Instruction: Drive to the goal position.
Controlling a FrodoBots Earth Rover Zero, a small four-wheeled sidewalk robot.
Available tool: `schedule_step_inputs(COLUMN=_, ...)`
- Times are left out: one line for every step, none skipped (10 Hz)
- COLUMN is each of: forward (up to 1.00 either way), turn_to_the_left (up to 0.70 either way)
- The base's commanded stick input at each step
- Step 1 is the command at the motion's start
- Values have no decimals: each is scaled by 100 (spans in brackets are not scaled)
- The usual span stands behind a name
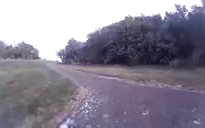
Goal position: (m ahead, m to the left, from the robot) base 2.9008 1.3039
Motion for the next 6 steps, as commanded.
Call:
schedule_step_inputs(forward=100, turn_to_the_left=0)
schedule_step_inputs(forward=100, turn_to_the_left=0)
schedule_step_inputs(forward=100, turn_to_the_left=0)
schedule_step_inputs(forward=100, turn_to_the_left=0)
schedule_step_inputs(forward=100, turn_to_the_left=0)
schedule_step_inputs(forward=100, turn_to_the_left=0)
